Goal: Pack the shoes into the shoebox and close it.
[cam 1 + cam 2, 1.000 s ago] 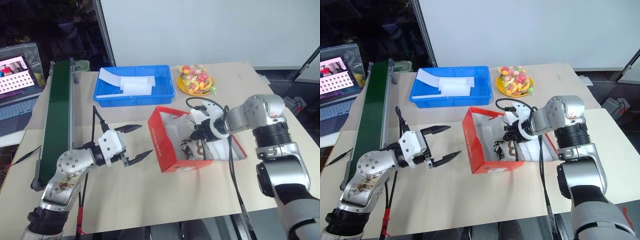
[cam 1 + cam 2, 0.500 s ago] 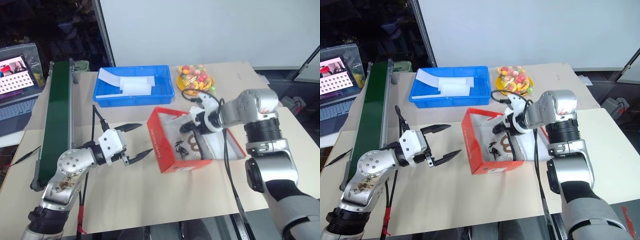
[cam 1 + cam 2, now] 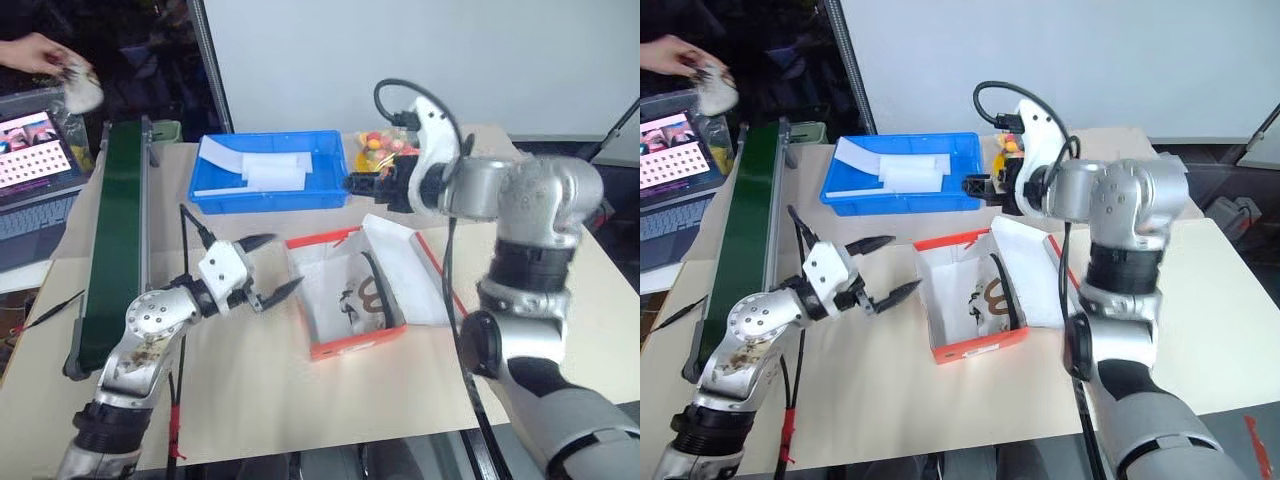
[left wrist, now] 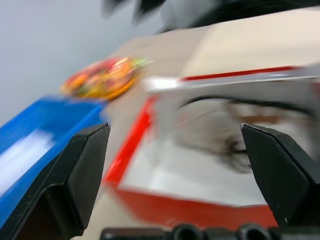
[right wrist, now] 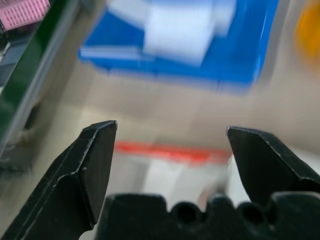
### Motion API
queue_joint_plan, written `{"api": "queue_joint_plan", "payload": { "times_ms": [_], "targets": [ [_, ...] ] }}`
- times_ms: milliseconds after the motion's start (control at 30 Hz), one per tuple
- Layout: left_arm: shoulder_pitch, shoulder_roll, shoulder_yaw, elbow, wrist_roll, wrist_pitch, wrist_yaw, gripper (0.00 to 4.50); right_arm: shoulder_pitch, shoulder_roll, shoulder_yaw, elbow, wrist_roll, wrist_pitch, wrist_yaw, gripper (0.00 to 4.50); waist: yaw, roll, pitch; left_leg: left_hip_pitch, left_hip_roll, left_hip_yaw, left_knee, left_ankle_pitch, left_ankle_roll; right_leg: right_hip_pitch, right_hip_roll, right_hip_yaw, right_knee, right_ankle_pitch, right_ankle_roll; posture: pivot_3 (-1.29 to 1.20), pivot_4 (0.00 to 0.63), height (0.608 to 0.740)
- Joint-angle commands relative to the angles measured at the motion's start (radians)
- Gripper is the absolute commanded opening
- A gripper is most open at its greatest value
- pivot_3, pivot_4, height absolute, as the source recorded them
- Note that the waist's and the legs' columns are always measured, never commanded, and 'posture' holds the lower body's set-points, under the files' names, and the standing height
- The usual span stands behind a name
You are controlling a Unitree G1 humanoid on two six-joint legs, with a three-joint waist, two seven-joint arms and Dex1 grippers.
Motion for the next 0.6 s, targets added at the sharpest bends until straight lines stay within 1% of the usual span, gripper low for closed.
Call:
{"api": "queue_joint_plan", "payload": {
  "times_ms": [33,100,167,200,233,333,400,433,533,600],
  "targets": [
    [-0.063,-0.106,0.123,-0.042,0.062,0.198,0.328,4.50,0.182,-0.158,0.268,-0.293,-0.152,-0.358,0.158,4.19,-0.003,-0.001,0.000,0.000,0.000,0.000,0.000,0.000,0.000,0.000,0.000,0.000,0.000,0.000,0.000,0.00,0.150,0.724],
    [-0.079,-0.170,0.169,-0.067,0.095,0.293,0.465,4.50,0.276,-0.209,0.353,-0.321,-0.233,-0.445,0.159,4.19,-0.007,-0.004,-0.002,0.000,0.000,0.000,0.001,0.000,0.000,0.001,0.000,-0.001,0.000,0.000,0.001,0.00,0.150,0.724],
    [-0.088,-0.218,0.215,-0.082,0.116,0.376,0.566,4.50,0.339,-0.193,0.375,-0.321,-0.268,-0.502,0.143,4.19,-0.008,-0.004,-0.002,0.001,0.000,0.002,0.002,0.000,0.000,0.001,-0.001,0.000,-0.001,0.000,0.001,0.00,0.150,0.724],
    [-0.089,-0.238,0.235,-0.091,0.112,0.408,0.594,4.50,0.364,-0.175,0.374,-0.315,-0.282,-0.521,0.128,4.35,-0.008,-0.005,-0.002,0.001,0.000,0.002,0.003,0.000,0.000,0.002,-0.001,0.001,0.000,0.000,0.001,0.00,0.150,0.724],
    [-0.085,-0.246,0.245,-0.101,0.125,0.432,0.619,4.50,0.389,-0.151,0.366,-0.310,-0.282,-0.528,0.117,4.35,-0.006,-0.005,-0.002,0.001,0.000,0.003,0.004,0.000,0.000,0.002,-0.001,0.001,0.000,0.000,0.001,0.00,0.150,0.724],
    [-0.052,-0.234,0.263,-0.127,0.142,0.393,0.632,4.50,0.453,-0.079,0.338,-0.306,-0.271,-0.553,0.102,4.35,-0.001,-0.005,-0.002,0.003,0.001,0.002,0.007,0.001,-0.001,0.002,0.001,0.002,0.000,0.001,0.000,0.00,0.150,0.724],
    [-0.033,-0.216,0.285,-0.118,0.142,0.406,0.630,4.50,0.480,-0.026,0.327,-0.292,-0.269,-0.572,0.087,4.35,0.005,-0.005,-0.002,0.003,0.001,0.002,0.007,0.001,-0.003,0.002,0.002,0.002,0.000,0.002,-0.001,0.00,0.150,0.724],
    [-0.020,-0.189,0.289,-0.105,0.156,0.388,0.620,4.50,0.494,-0.008,0.335,-0.282,-0.275,-0.587,0.087,4.35,0.008,-0.005,-0.002,0.004,0.002,0.002,0.008,0.001,-0.003,0.002,0.002,0.002,0.000,0.002,-0.002,0.00,0.150,0.724],
    [-0.004,-0.131,0.298,-0.077,0.178,0.342,0.599,4.50,0.521,0.018,0.355,-0.254,-0.300,-0.627,0.099,4.35,0.015,-0.005,-0.002,0.005,0.002,0.002,0.008,0.002,-0.003,0.003,0.003,0.002,0.000,0.002,-0.003,0.00,0.150,0.724],
    [-0.015,-0.114,0.336,-0.053,0.168,0.345,0.615,4.50,0.524,0.029,0.359,-0.230,-0.311,-0.650,0.111,4.35,0.022,-0.005,-0.002,0.005,0.002,0.002,0.008,0.002,-0.003,0.003,0.003,0.002,0.000,0.002,-0.003,0.00,0.150,0.724]
  ]
}}
